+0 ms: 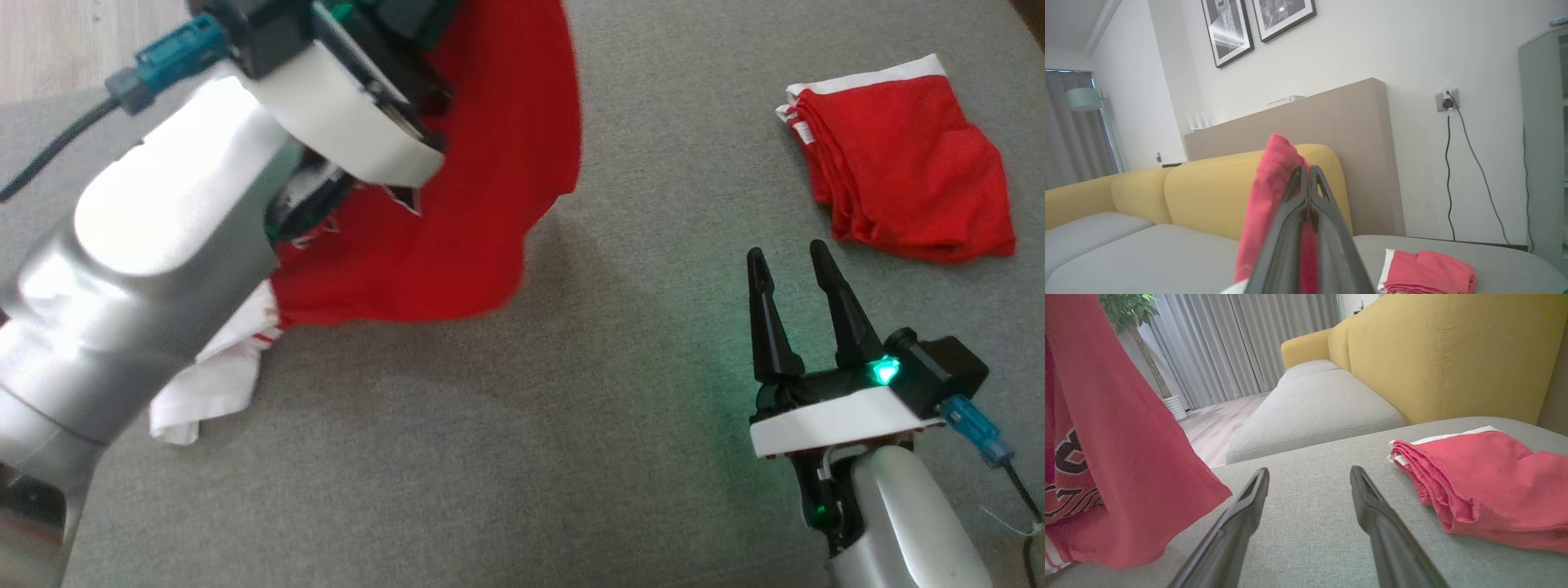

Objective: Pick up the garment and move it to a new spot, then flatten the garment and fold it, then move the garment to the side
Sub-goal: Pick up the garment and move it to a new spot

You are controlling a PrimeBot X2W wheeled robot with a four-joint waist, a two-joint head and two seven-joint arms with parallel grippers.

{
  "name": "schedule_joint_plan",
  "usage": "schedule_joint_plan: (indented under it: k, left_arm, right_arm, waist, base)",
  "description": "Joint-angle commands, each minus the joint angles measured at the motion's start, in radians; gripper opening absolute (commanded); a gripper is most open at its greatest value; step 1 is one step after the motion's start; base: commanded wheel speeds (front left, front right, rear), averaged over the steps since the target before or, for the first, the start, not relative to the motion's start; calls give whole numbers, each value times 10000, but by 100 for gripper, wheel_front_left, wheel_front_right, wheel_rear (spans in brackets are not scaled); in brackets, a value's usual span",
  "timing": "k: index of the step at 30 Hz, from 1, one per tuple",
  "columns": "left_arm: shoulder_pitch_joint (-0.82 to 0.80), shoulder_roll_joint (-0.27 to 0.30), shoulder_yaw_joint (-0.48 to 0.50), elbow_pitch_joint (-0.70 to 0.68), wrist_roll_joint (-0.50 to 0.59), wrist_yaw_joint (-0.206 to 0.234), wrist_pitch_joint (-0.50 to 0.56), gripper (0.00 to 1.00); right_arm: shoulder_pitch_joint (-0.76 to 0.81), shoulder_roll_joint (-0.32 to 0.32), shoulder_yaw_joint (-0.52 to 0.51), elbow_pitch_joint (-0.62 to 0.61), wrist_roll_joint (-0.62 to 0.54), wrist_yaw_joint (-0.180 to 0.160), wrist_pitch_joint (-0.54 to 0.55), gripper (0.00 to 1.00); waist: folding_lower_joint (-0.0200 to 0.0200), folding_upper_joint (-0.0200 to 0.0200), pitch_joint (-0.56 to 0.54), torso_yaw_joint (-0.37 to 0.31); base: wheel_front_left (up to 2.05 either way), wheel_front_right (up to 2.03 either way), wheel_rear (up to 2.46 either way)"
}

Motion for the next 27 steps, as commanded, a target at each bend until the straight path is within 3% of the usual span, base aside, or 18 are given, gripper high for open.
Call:
schedule_joint_plan:
  k: [1,7,11,21,27]
  left_arm:
    - [-653,181,430,-401,59,18,-44,0]
    - [-718,328,163,-1185,19,18,16,0]
    - [-851,606,-44,-894,18,18,216,0]
    - [-1504,835,-356,1920,190,67,802,0]
    - [-2098,620,-404,4411,765,928,825,0]
  right_arm:
    - [45,-35,161,-315,66,-7,-109,100]
    - [56,-35,123,-359,152,-7,-109,100]
    - [-43,-35,272,-410,268,-7,-109,100]
    - [-414,-35,969,-535,740,-7,-109,100]
    - [-481,-35,1400,-629,1014,-7,-109,100]
  waist:
    - [1,0,-13,-20]
    - [1,0,102,-130]
    - [1,0,403,-354]
    - [1,0,1283,-1549]
    - [1,0,1653,-2326]
  base:
    - [0,0,0]
    - [0,0,0]
    - [0,0,0]
    - [0,0,0]
    - [0,0,0]
